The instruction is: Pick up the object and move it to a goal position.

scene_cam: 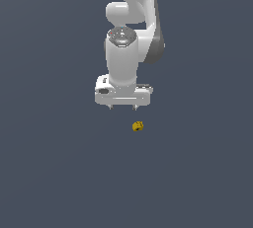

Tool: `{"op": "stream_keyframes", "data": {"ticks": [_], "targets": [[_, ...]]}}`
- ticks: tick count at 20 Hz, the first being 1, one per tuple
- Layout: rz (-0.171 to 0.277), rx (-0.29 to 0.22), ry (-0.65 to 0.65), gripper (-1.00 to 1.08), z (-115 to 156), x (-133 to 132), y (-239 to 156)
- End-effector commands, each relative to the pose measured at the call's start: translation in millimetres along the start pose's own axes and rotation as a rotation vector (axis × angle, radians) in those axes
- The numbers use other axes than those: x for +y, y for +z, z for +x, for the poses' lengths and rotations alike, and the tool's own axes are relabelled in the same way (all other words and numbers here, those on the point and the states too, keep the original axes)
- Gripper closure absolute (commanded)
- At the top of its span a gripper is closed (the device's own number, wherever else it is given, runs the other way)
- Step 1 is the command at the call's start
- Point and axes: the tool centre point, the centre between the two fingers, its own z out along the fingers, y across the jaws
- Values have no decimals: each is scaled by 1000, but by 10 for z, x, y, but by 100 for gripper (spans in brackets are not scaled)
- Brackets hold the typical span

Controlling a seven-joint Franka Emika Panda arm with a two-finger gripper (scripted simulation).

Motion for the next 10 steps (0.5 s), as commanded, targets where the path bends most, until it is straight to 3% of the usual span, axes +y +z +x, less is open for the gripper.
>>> {"op": "stream_keyframes", "data": {"ticks": [1,10], "targets": [[0,0,0,-92,0,0,0],[-3,-40,-40,-92,-89,6,86]]}}
